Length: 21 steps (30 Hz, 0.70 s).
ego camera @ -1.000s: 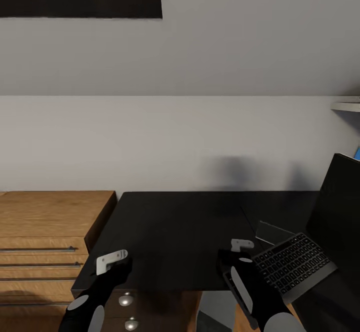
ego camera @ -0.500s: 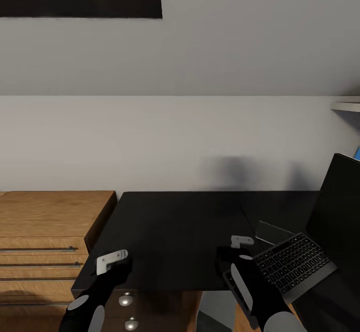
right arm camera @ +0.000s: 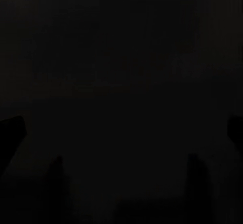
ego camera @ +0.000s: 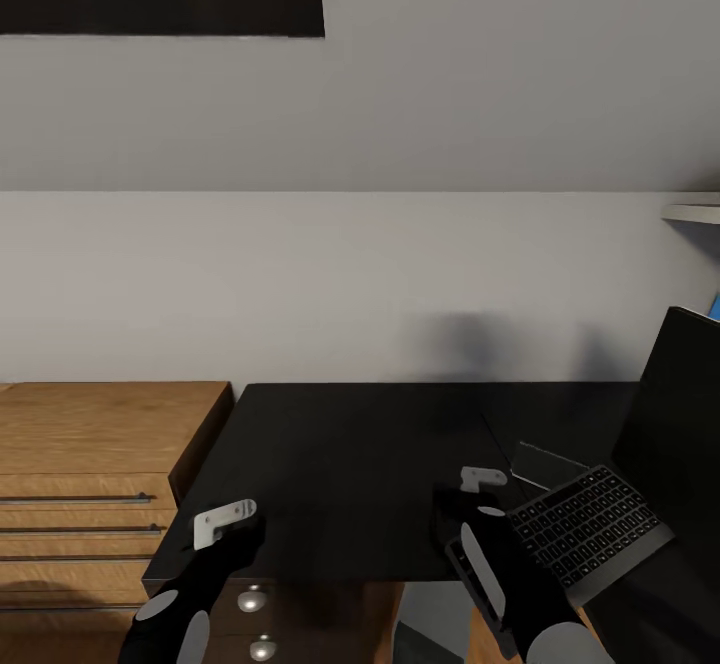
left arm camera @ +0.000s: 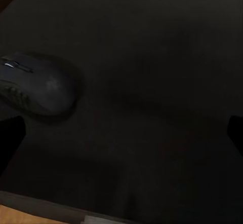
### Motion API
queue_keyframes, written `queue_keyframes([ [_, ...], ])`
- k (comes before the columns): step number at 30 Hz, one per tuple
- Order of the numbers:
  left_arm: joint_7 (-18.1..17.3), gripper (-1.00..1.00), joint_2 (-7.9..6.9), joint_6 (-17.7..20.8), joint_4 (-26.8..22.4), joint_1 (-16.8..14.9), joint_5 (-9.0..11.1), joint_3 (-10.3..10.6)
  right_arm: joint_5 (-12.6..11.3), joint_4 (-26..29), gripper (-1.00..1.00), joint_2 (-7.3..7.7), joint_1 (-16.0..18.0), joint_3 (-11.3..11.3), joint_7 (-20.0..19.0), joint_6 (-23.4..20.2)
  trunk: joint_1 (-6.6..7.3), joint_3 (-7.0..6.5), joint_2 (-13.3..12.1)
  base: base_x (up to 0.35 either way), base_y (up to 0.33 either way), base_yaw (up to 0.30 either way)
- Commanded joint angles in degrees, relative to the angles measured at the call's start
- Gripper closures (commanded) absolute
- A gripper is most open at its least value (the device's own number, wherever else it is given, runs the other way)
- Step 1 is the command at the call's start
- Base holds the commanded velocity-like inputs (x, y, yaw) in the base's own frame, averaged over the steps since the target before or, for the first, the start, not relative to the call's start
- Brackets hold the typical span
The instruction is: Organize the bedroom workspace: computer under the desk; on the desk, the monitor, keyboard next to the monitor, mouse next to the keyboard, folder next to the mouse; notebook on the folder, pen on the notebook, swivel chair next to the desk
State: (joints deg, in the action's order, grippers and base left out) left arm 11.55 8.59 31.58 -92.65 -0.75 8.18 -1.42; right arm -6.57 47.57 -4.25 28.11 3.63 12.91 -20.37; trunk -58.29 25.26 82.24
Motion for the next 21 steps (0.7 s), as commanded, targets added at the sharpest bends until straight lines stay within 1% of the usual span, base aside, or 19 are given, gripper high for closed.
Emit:
queue_keyframes([
  [1, 0.4, -1.00, 0.03, 0.2, -0.1, 0.0, 0.6, 0.0, -0.6, 0.5, -1.00, 0.04, 0.0, 0.2, 0.5, -0.2, 0.00, 0.07, 0.0, 0.000, 0.000, 0.000],
  [4, 0.4, -1.00, 0.03, 0.2, -0.1, 0.0, 0.6, 0.0, -0.6, 4.7, -1.00, -0.01, -0.3, 0.2, 0.6, -0.5, 0.00, 0.07, 0.0, 0.000, 0.000, 0.000],
  [5, 0.3, -1.00, 0.03, 0.2, -0.1, 0.0, 0.6, 0.0, -0.6, 8.0, -1.00, -0.03, -1.4, 0.3, 0.6, -1.6, 0.00, 0.07, 0.0, 0.000, 0.000, 0.000],
  [6, 0.4, -1.00, 0.03, 0.2, -0.1, 0.0, 0.6, 0.0, -0.6, 9.1, -1.00, -0.03, -2.0, 0.3, 0.7, -2.1, 0.00, 0.07, 0.0, 0.000, 0.000, 0.000],
  [7, 0.4, -1.00, 0.03, 0.2, -0.1, 0.0, 0.6, 0.0, -0.6, 11.3, -1.00, -0.04, -3.2, 0.4, 0.7, -3.2, 0.00, 0.07, 0.0, 0.000, 0.000, 0.000],
  [10, 0.3, -1.00, 0.03, 0.2, -0.1, 0.0, 0.6, 0.0, -0.7, 14.5, -1.00, -0.05, -4.9, 0.5, 0.7, -4.5, 0.00, 0.07, 0.0, 0.000, 0.000, 0.000],
  [11, 0.4, -1.00, 0.03, 0.2, -0.1, 0.0, 0.6, 0.1, -0.7, 16.4, -1.00, -0.05, -5.7, 0.5, 0.7, -5.1, 0.00, 0.07, 0.0, 0.000, 0.000, 0.000],
  [14, 0.3, -1.00, 0.03, 0.2, -0.1, 0.0, 0.6, 0.2, -0.8, 19.8, -1.00, -0.05, -6.9, 0.6, 0.7, -6.3, 0.00, 0.07, 0.0, 0.000, 0.000, 0.000],
  [21, 0.3, -1.00, 0.03, 0.2, -0.1, 0.0, 0.6, 0.1, -0.9, 20.9, -1.00, -0.12, -7.4, 0.7, 0.7, -7.3, 0.00, 0.07, 0.0, 0.000, 0.000, 0.000],
])
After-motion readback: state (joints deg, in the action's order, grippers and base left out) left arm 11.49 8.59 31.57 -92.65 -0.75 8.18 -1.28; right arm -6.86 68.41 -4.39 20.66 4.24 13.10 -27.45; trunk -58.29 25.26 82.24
